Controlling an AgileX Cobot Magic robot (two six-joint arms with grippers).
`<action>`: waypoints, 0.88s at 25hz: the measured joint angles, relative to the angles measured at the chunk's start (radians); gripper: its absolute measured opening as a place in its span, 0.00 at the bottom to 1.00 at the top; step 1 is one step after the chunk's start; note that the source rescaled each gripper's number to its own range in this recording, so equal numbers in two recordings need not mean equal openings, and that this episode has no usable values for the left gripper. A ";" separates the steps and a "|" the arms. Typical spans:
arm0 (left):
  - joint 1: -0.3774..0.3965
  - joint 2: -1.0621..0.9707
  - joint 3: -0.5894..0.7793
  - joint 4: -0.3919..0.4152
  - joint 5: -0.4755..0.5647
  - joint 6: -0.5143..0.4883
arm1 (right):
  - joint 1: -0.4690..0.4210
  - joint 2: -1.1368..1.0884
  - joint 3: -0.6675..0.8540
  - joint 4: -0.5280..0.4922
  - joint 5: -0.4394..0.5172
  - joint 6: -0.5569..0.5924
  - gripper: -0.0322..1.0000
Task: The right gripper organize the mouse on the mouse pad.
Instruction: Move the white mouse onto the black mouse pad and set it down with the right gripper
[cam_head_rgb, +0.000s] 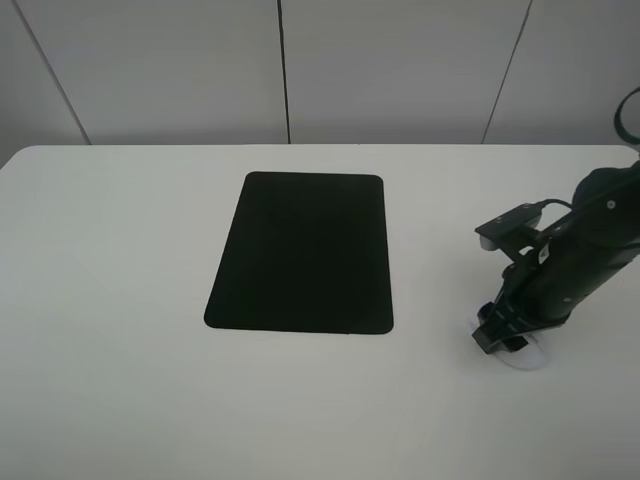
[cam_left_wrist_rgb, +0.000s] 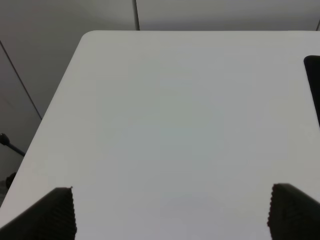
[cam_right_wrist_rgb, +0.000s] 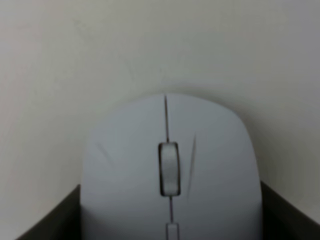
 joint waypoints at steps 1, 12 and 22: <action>0.000 0.000 0.000 0.000 0.000 0.000 | 0.000 -0.003 -0.011 0.000 0.018 0.000 0.03; 0.000 0.000 0.000 0.000 0.000 0.000 | 0.035 -0.091 -0.204 0.000 0.275 0.247 0.03; 0.000 0.000 0.000 0.000 0.000 0.000 | 0.162 -0.069 -0.394 -0.080 0.318 0.553 0.03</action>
